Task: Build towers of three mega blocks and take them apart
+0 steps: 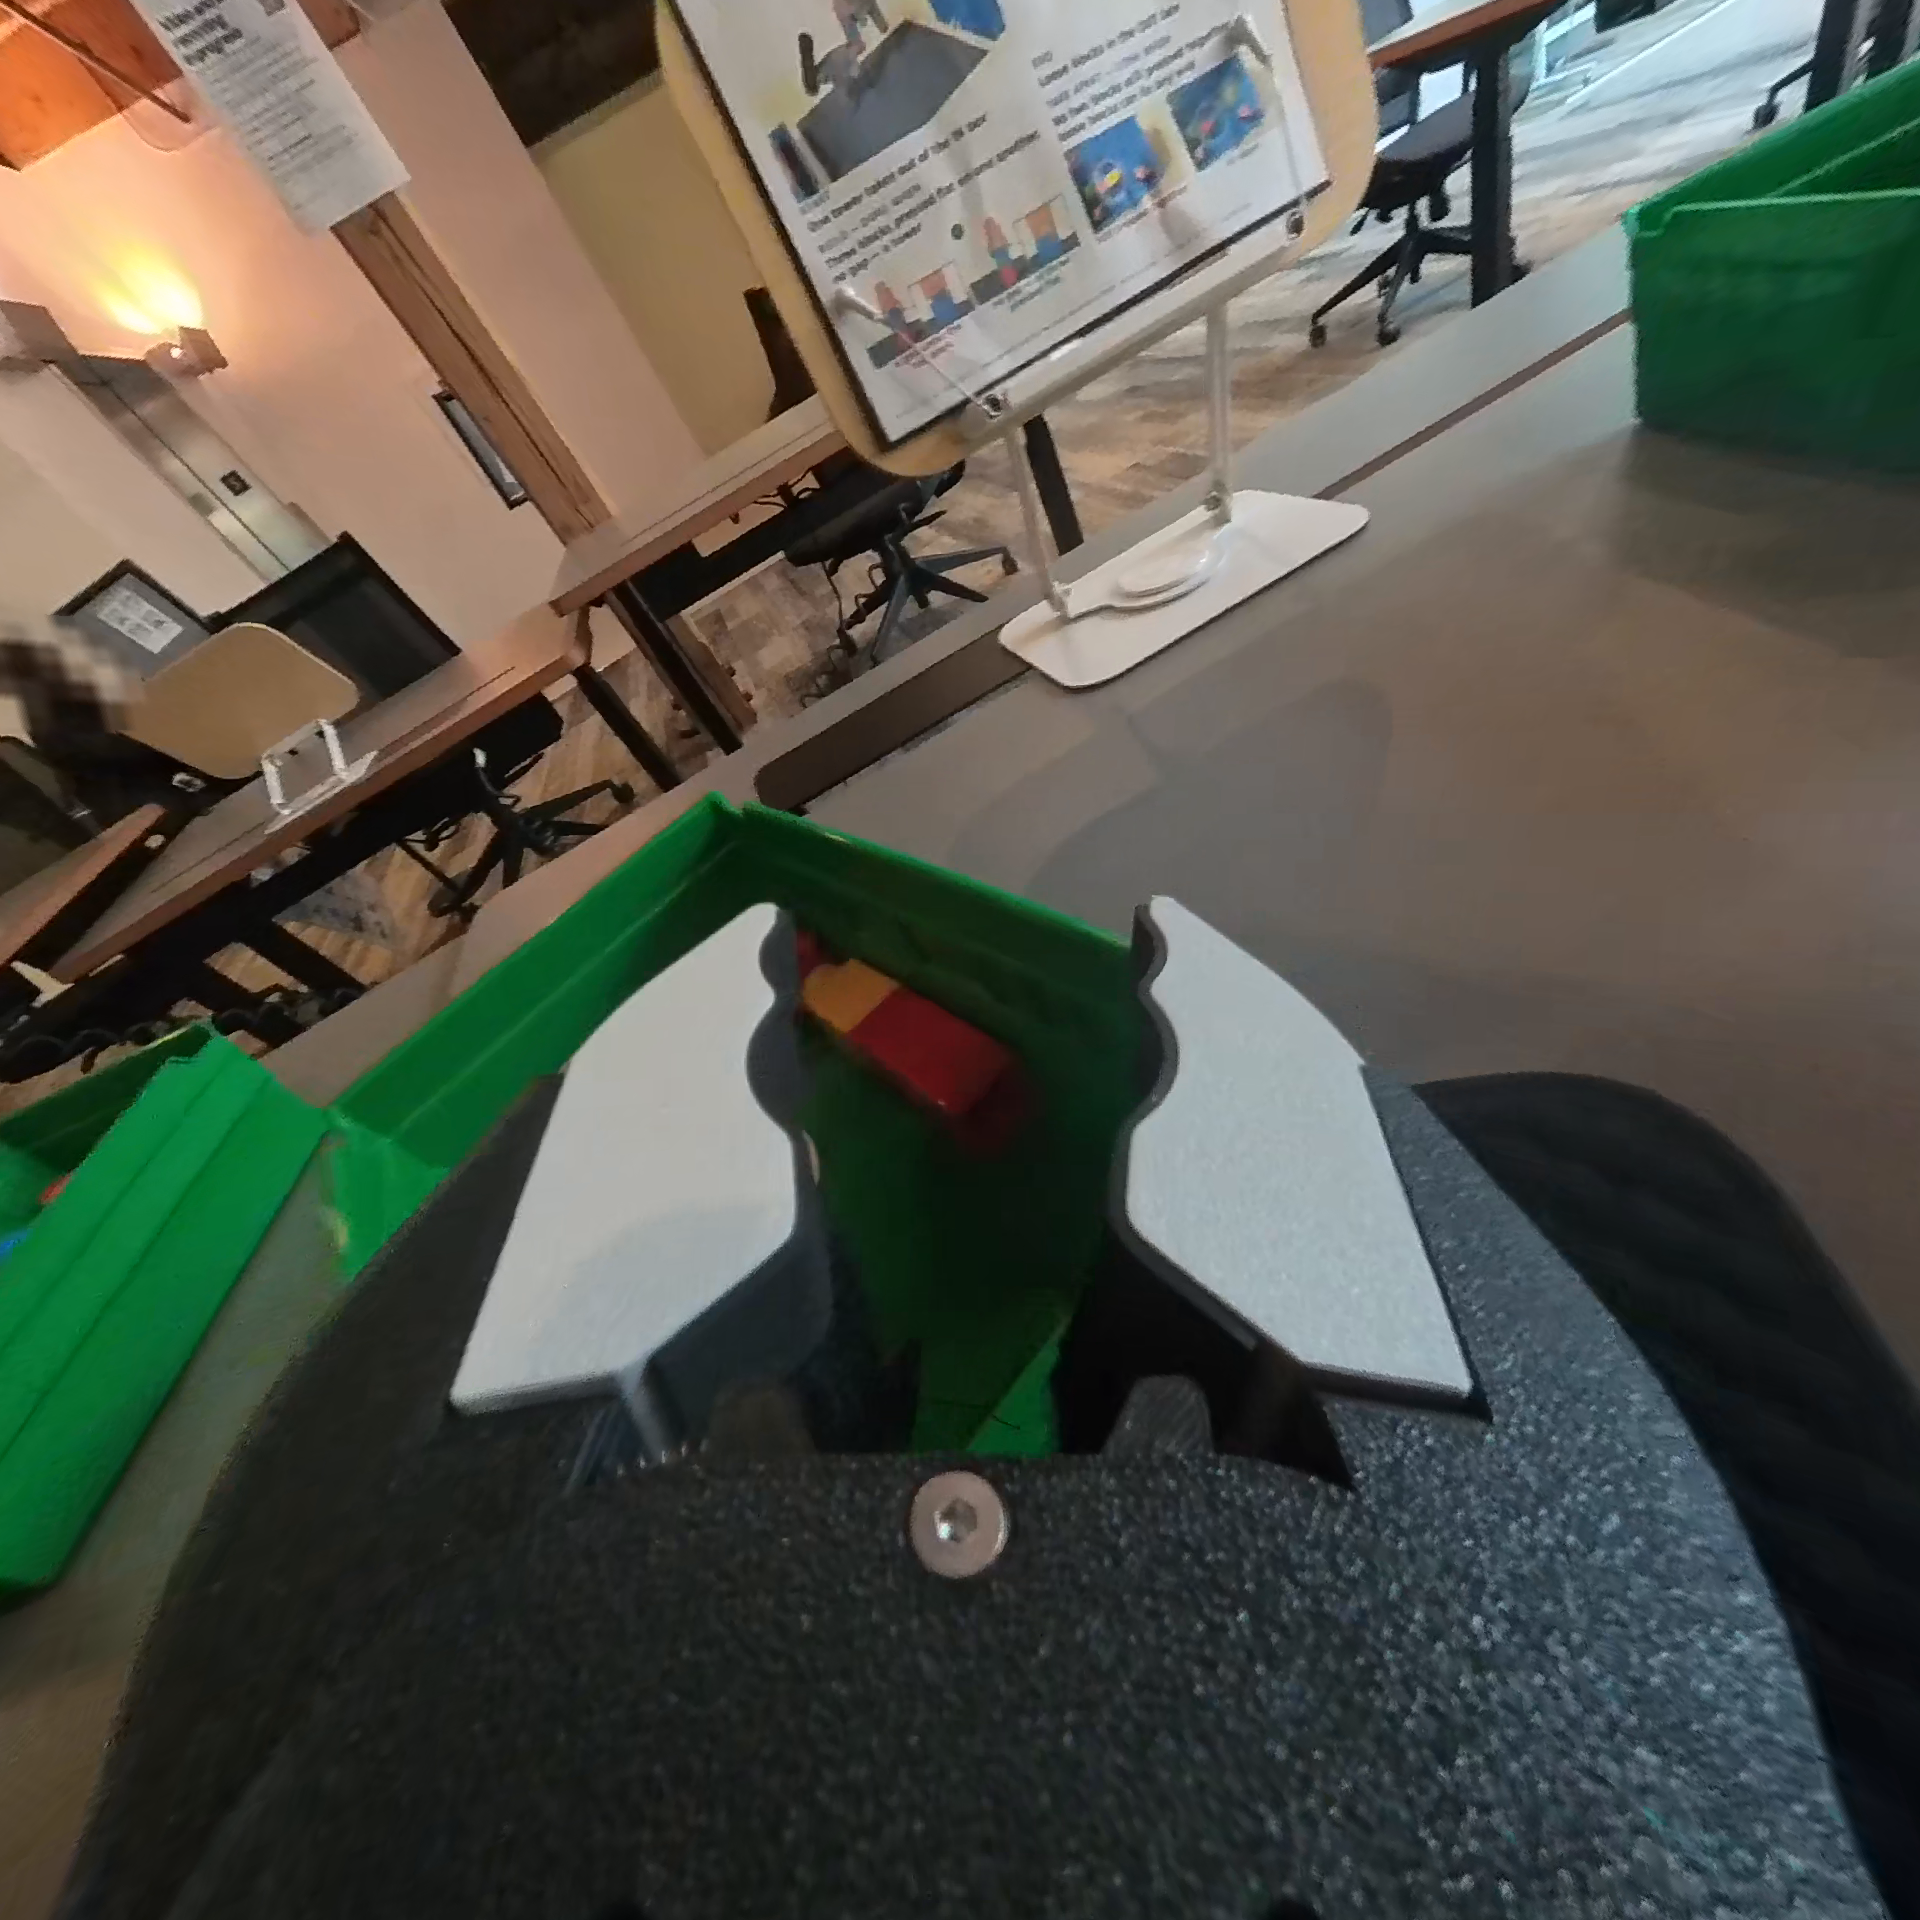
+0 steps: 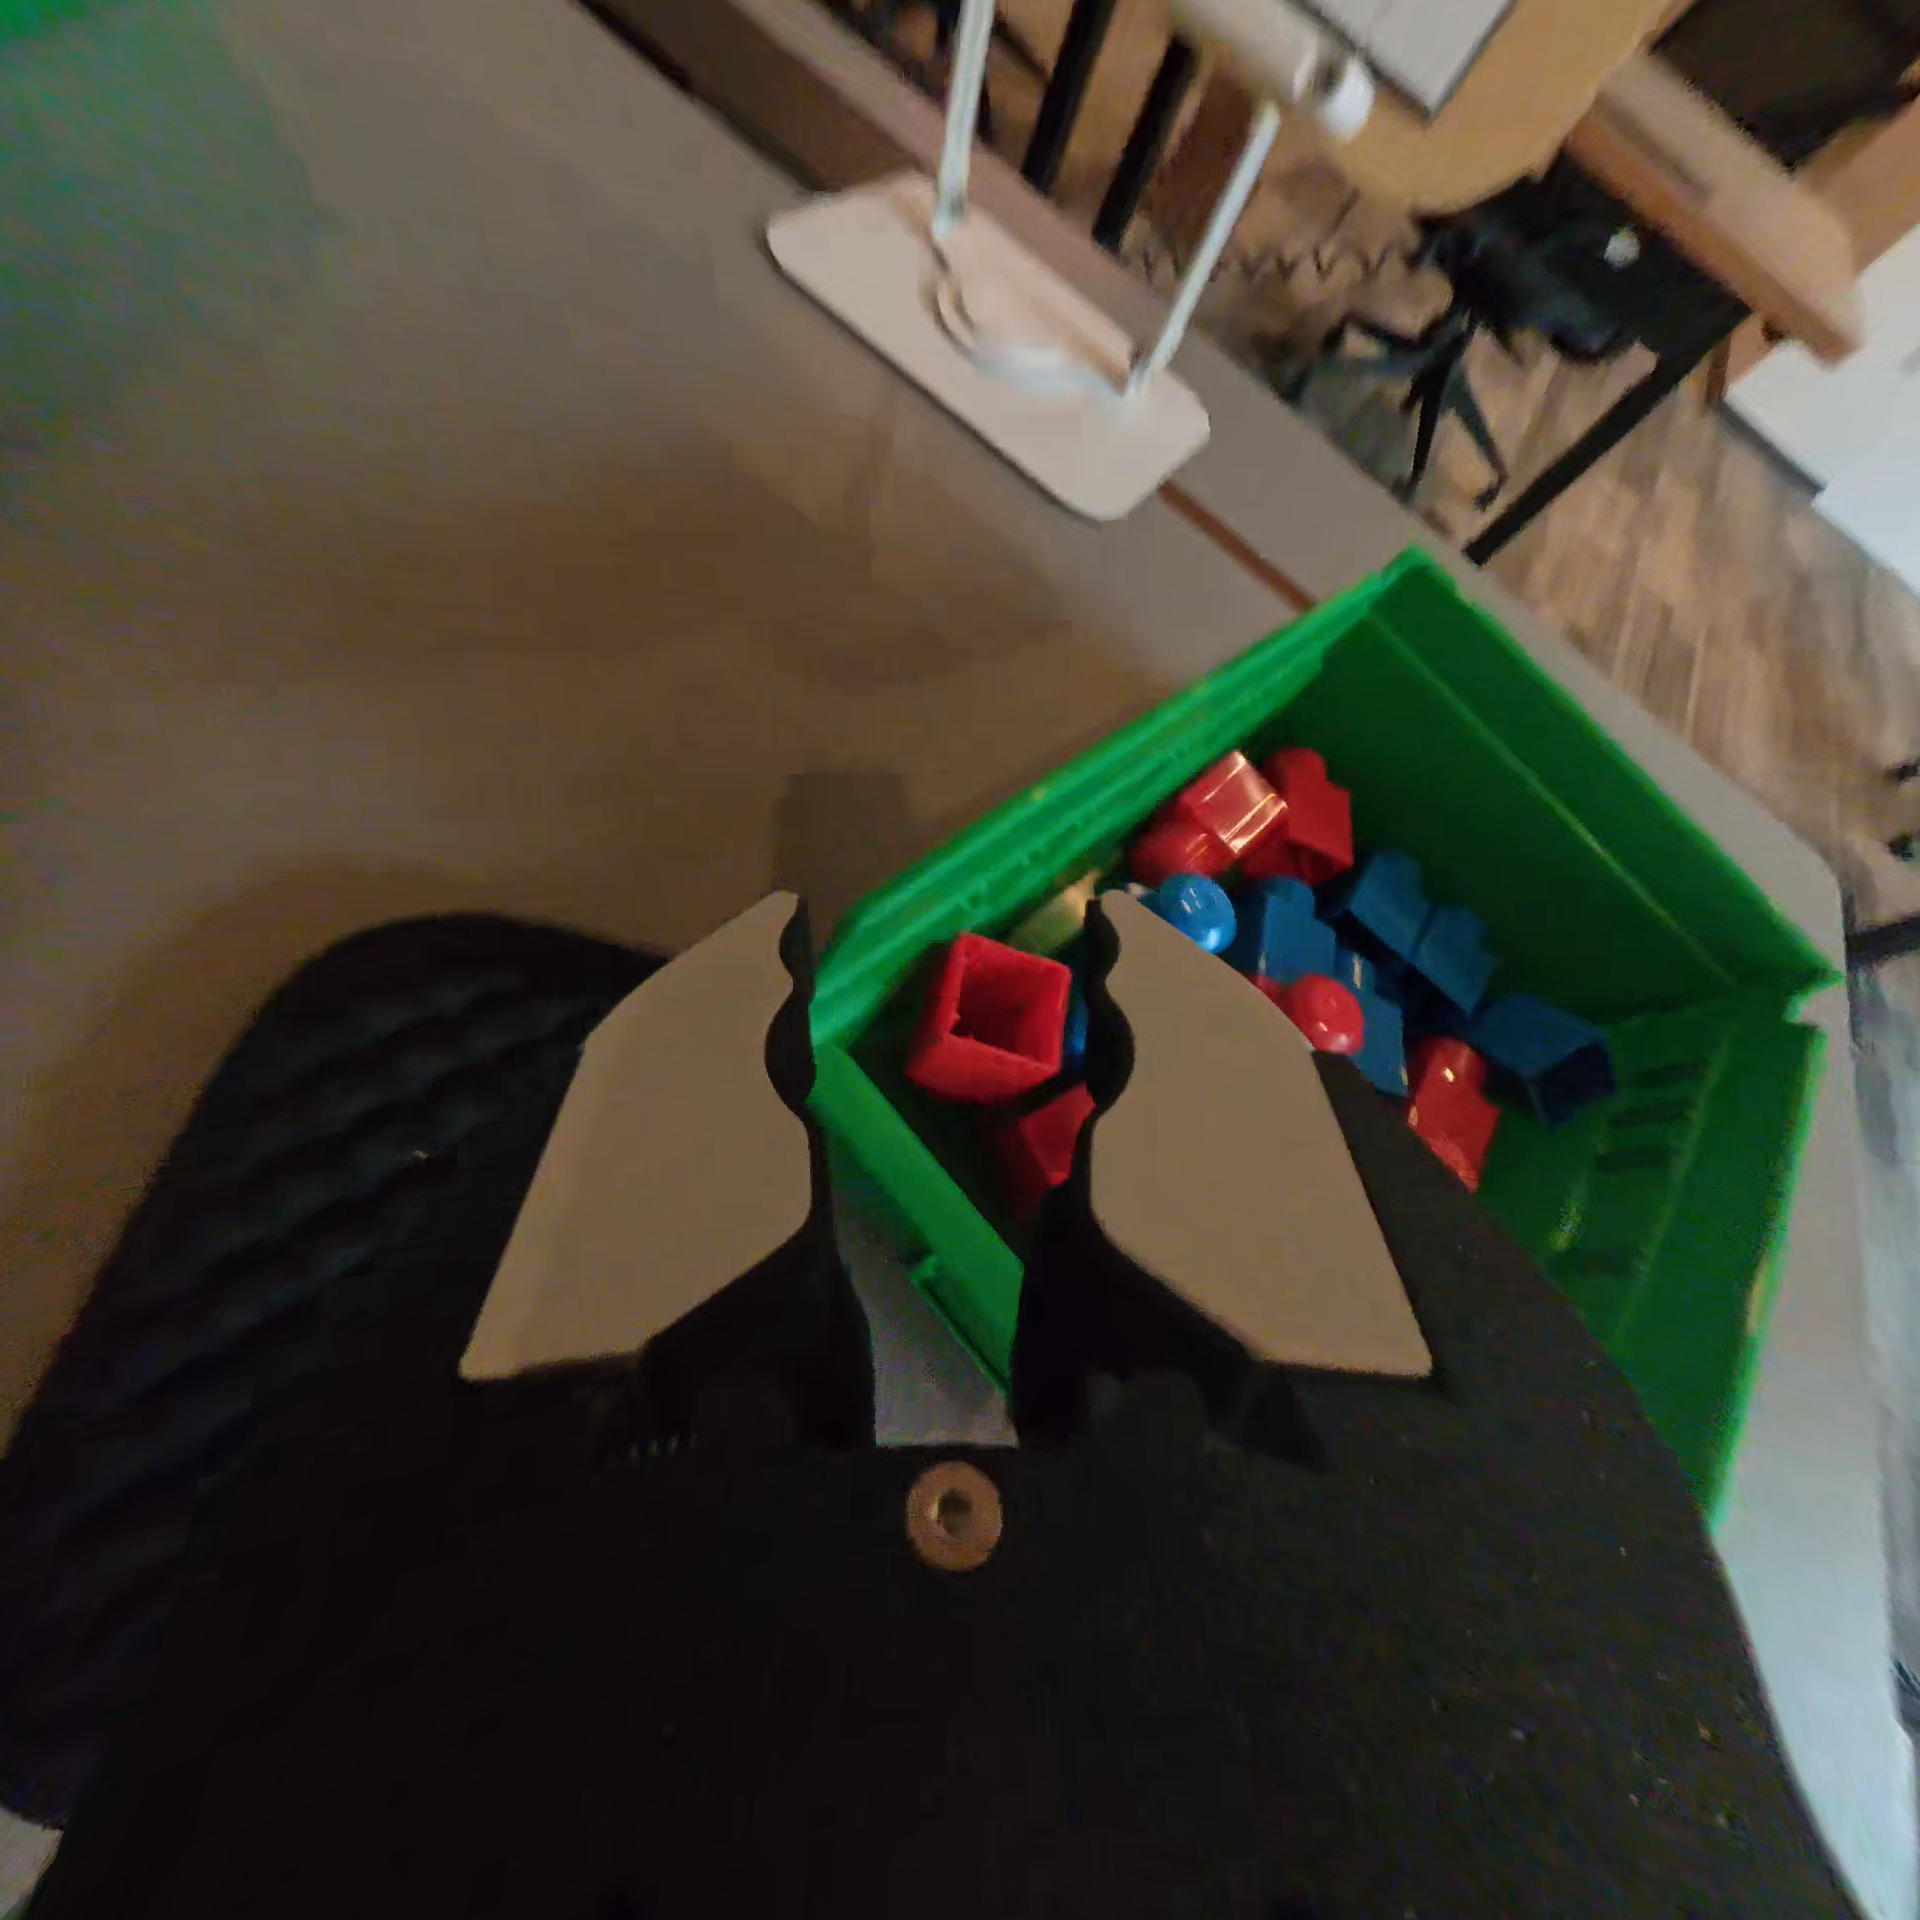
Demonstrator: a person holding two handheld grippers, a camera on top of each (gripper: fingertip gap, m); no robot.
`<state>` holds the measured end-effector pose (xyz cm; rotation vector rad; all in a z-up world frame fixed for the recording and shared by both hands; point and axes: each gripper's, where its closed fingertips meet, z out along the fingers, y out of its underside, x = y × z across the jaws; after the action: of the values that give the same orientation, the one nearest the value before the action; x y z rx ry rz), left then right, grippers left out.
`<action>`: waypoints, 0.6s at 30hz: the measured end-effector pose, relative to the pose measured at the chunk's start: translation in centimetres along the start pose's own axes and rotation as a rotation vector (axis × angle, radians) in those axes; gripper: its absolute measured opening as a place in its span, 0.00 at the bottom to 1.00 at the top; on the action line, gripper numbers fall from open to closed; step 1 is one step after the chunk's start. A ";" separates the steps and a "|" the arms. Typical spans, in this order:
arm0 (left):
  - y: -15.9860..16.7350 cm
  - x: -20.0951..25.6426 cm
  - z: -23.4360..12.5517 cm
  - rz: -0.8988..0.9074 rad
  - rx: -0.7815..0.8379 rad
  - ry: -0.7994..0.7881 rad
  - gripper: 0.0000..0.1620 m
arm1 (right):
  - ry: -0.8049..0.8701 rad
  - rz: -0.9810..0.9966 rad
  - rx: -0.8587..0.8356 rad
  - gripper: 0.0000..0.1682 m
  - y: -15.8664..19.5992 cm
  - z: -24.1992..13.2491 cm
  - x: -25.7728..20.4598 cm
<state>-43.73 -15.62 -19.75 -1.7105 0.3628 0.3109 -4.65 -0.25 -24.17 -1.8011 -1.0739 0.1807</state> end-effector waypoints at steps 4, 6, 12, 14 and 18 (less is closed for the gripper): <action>0.6 -1.8 -0.1 0.037 -0.041 -0.029 0.37 | -0.026 0.031 0.118 0.29 -1.2 -1.2 -2.0; 1.3 -2.6 0.3 0.041 -0.091 0.000 0.37 | -0.023 0.042 0.145 0.29 -1.4 -1.8 -2.5; 4.9 -2.8 3.2 -0.025 -0.323 0.125 0.37 | -0.010 0.043 0.180 0.29 -1.6 -3.2 -3.3; 7.0 -2.6 4.3 0.011 -0.418 0.138 0.37 | -0.003 0.039 0.190 0.29 -1.7 -3.6 -3.3; 10.8 -2.5 6.1 0.103 -0.584 0.118 0.36 | 0.000 0.029 0.212 0.29 -2.1 -4.2 -3.1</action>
<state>-50.45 -11.14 -29.45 -2.2939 0.4793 0.4205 -5.44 -5.15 -21.37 -1.6267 -0.9905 0.3004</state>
